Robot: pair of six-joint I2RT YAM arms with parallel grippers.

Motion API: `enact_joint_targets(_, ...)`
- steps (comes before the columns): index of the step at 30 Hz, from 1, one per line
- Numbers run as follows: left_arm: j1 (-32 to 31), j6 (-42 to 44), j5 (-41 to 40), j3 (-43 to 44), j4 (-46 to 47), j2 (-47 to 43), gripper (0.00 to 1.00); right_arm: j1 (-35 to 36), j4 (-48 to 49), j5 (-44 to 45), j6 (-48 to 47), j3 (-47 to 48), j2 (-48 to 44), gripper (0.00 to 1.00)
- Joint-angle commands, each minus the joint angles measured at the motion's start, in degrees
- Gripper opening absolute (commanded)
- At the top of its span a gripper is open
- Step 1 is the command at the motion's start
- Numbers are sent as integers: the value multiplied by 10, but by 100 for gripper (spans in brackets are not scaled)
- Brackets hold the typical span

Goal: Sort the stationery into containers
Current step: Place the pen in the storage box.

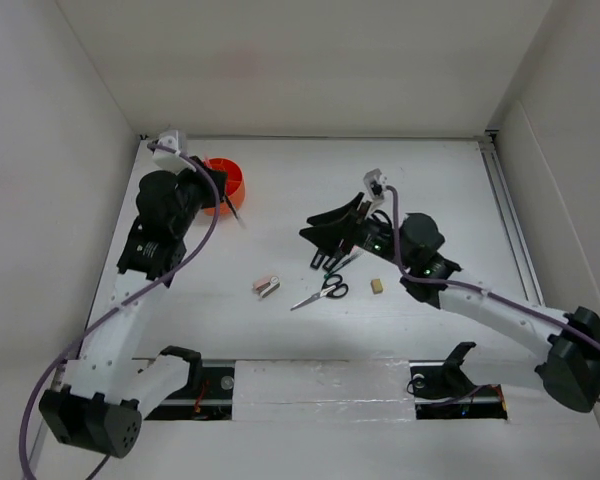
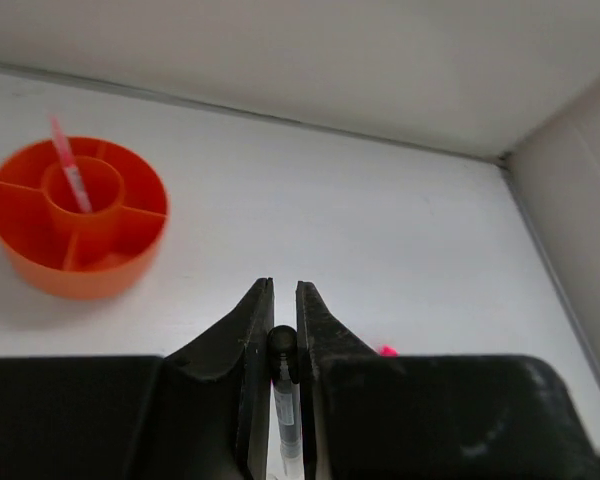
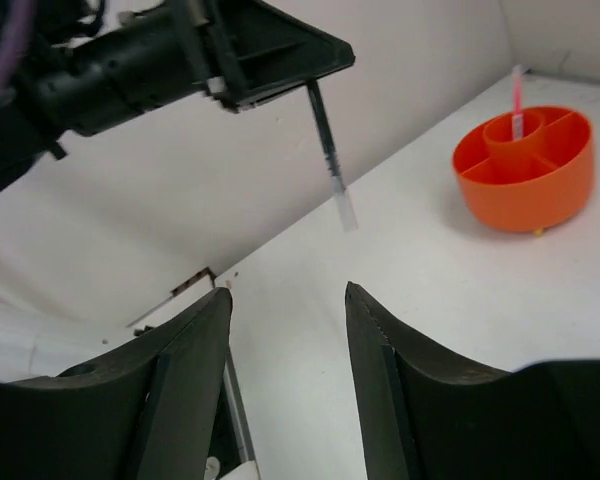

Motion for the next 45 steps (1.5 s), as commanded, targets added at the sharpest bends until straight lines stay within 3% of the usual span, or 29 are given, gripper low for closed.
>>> enact_joint_targets(1, 0, 38, -188, 78, 77, 100, 0, -19, -2, -5, -21, -20, -73, 55)
enact_joint_targets(2, 0, 38, -211, 79, 77, 100, 0, -19, -11, -5, -22, -20, -73, 55)
enact_joint_targets(6, 0, 88, -259, 181, 112, 247, 0, -14, -64, 1, -35, -39, -137, 55)
enact_joint_targets(12, 11, 149, -312, 236, 191, 368, 0, 9, -114, 6, -35, -70, -227, 57)
enact_joint_targets(17, 34, 149, -317, 327, 173, 453, 0, 20, -135, -6, -29, -75, -265, 58)
enact_joint_targets(27, 54, 184, -310, 372, 178, 516, 0, 38, -162, -1, -42, -53, -265, 58)
enact_joint_targets(35, 60, 158, -305, 311, 204, 516, 0, 38, -167, 12, -60, -48, -254, 58)
enact_joint_targets(45, 60, 133, -317, 293, 204, 527, 0, 38, -178, 12, -76, -42, -265, 58)
